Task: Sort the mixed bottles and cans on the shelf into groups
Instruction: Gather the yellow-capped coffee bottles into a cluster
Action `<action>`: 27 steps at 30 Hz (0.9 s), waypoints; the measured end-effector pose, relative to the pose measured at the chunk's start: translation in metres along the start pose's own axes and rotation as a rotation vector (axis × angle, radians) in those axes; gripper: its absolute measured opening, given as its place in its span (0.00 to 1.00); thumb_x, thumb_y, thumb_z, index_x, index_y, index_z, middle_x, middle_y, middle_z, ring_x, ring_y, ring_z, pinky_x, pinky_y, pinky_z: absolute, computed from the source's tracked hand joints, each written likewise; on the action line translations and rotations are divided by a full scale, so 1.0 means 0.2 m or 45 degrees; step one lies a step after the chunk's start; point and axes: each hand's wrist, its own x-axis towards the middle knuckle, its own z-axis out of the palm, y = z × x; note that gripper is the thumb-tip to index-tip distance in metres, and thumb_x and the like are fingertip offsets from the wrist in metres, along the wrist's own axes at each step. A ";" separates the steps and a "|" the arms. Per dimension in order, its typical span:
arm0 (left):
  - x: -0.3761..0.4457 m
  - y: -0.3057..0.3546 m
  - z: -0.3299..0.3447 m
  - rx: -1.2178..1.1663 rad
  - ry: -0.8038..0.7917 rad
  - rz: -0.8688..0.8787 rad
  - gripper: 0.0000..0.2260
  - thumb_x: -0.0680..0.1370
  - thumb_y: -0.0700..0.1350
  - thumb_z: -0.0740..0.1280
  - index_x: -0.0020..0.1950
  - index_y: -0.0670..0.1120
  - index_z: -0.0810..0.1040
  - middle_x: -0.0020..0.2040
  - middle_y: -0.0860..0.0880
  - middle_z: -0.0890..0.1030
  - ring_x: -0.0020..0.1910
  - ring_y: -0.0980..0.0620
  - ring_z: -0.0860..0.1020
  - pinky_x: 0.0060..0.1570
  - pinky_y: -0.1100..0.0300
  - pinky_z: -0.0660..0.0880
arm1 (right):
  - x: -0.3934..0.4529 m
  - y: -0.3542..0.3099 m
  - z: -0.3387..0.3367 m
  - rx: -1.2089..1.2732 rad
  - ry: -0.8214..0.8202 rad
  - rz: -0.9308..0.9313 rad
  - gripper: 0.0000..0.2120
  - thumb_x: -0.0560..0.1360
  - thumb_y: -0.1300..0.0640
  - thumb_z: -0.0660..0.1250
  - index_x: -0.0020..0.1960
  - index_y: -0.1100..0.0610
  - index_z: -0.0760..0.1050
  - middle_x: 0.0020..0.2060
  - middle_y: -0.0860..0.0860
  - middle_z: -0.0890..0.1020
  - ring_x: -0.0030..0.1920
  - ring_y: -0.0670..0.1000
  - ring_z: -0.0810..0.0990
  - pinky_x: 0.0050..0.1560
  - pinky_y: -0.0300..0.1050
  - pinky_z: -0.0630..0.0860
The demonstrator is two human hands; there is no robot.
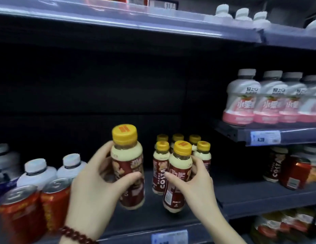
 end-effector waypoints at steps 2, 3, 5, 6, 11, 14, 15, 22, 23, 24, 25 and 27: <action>-0.03 -0.08 0.19 0.009 -0.029 -0.034 0.34 0.58 0.47 0.81 0.49 0.79 0.70 0.44 0.74 0.80 0.49 0.74 0.78 0.47 0.75 0.75 | 0.01 0.04 -0.09 -0.015 -0.018 0.016 0.26 0.60 0.51 0.81 0.55 0.40 0.74 0.49 0.34 0.84 0.51 0.35 0.81 0.50 0.35 0.77; -0.04 -0.11 0.27 0.016 -0.028 -0.061 0.36 0.59 0.45 0.81 0.46 0.81 0.68 0.41 0.79 0.77 0.46 0.79 0.75 0.43 0.81 0.72 | 0.01 0.06 -0.12 -0.026 -0.029 0.014 0.25 0.60 0.50 0.81 0.53 0.40 0.74 0.48 0.32 0.83 0.50 0.34 0.82 0.47 0.33 0.76; -0.05 -0.18 0.41 0.022 -0.014 -0.132 0.35 0.59 0.44 0.81 0.44 0.80 0.69 0.37 0.81 0.75 0.43 0.83 0.73 0.38 0.84 0.69 | 0.02 0.10 -0.17 -0.048 -0.043 0.015 0.26 0.59 0.49 0.81 0.52 0.38 0.74 0.48 0.31 0.83 0.49 0.34 0.82 0.43 0.29 0.77; -0.05 -0.20 0.46 0.022 -0.007 -0.164 0.34 0.59 0.44 0.81 0.45 0.79 0.69 0.36 0.79 0.76 0.42 0.83 0.73 0.38 0.84 0.69 | 0.02 0.11 -0.18 -0.050 -0.048 0.024 0.26 0.59 0.48 0.80 0.52 0.37 0.73 0.48 0.32 0.83 0.49 0.33 0.82 0.43 0.27 0.77; -0.05 -0.28 0.60 0.046 -0.030 -0.248 0.30 0.60 0.47 0.81 0.47 0.75 0.70 0.37 0.79 0.77 0.43 0.82 0.73 0.37 0.83 0.69 | 0.03 0.18 -0.17 -0.043 -0.056 0.051 0.27 0.60 0.51 0.81 0.53 0.36 0.73 0.49 0.34 0.84 0.50 0.35 0.82 0.44 0.26 0.77; -0.06 -0.31 0.64 0.063 -0.027 -0.274 0.29 0.62 0.45 0.80 0.56 0.67 0.73 0.39 0.71 0.79 0.43 0.82 0.73 0.37 0.85 0.67 | 0.03 0.21 -0.15 -0.061 -0.056 0.049 0.25 0.60 0.50 0.80 0.53 0.37 0.74 0.49 0.35 0.84 0.50 0.35 0.82 0.47 0.31 0.78; -0.07 -0.32 0.65 0.079 -0.018 -0.275 0.29 0.63 0.45 0.79 0.59 0.64 0.74 0.41 0.71 0.78 0.43 0.82 0.73 0.37 0.85 0.67 | 0.03 0.22 -0.14 -0.064 -0.056 0.043 0.25 0.61 0.50 0.80 0.53 0.38 0.74 0.50 0.36 0.84 0.51 0.36 0.82 0.50 0.34 0.79; -0.06 -0.29 0.65 0.150 -0.020 -0.291 0.29 0.64 0.49 0.78 0.61 0.63 0.71 0.42 0.71 0.75 0.40 0.78 0.74 0.38 0.83 0.69 | 0.03 0.22 -0.14 -0.101 -0.050 -0.002 0.27 0.60 0.45 0.79 0.57 0.41 0.74 0.54 0.41 0.81 0.56 0.40 0.80 0.57 0.44 0.78; -0.07 -0.29 0.64 0.149 -0.018 -0.293 0.29 0.64 0.49 0.78 0.61 0.64 0.70 0.42 0.71 0.75 0.40 0.79 0.74 0.38 0.83 0.69 | 0.03 0.22 -0.14 -0.095 -0.053 -0.002 0.27 0.61 0.46 0.80 0.57 0.41 0.74 0.54 0.41 0.82 0.56 0.40 0.80 0.57 0.46 0.79; -0.07 -0.29 0.64 0.144 -0.017 -0.293 0.29 0.64 0.49 0.78 0.60 0.64 0.70 0.42 0.70 0.75 0.40 0.80 0.74 0.38 0.83 0.68 | 0.03 0.22 -0.14 -0.087 -0.054 0.000 0.26 0.62 0.47 0.80 0.57 0.41 0.74 0.54 0.41 0.82 0.56 0.40 0.80 0.58 0.47 0.79; -0.07 -0.29 0.64 0.142 -0.018 -0.294 0.29 0.64 0.49 0.77 0.60 0.63 0.70 0.43 0.70 0.75 0.41 0.80 0.74 0.38 0.84 0.68 | 0.03 0.22 -0.14 -0.082 -0.055 0.002 0.26 0.63 0.49 0.80 0.57 0.42 0.74 0.54 0.41 0.82 0.56 0.41 0.80 0.58 0.48 0.79; -0.07 -0.28 0.64 0.151 -0.027 -0.302 0.29 0.65 0.48 0.77 0.63 0.60 0.71 0.43 0.69 0.75 0.41 0.75 0.75 0.39 0.83 0.69 | 0.03 0.22 -0.14 -0.082 -0.061 0.009 0.26 0.63 0.49 0.80 0.58 0.43 0.74 0.54 0.41 0.82 0.56 0.42 0.80 0.59 0.51 0.79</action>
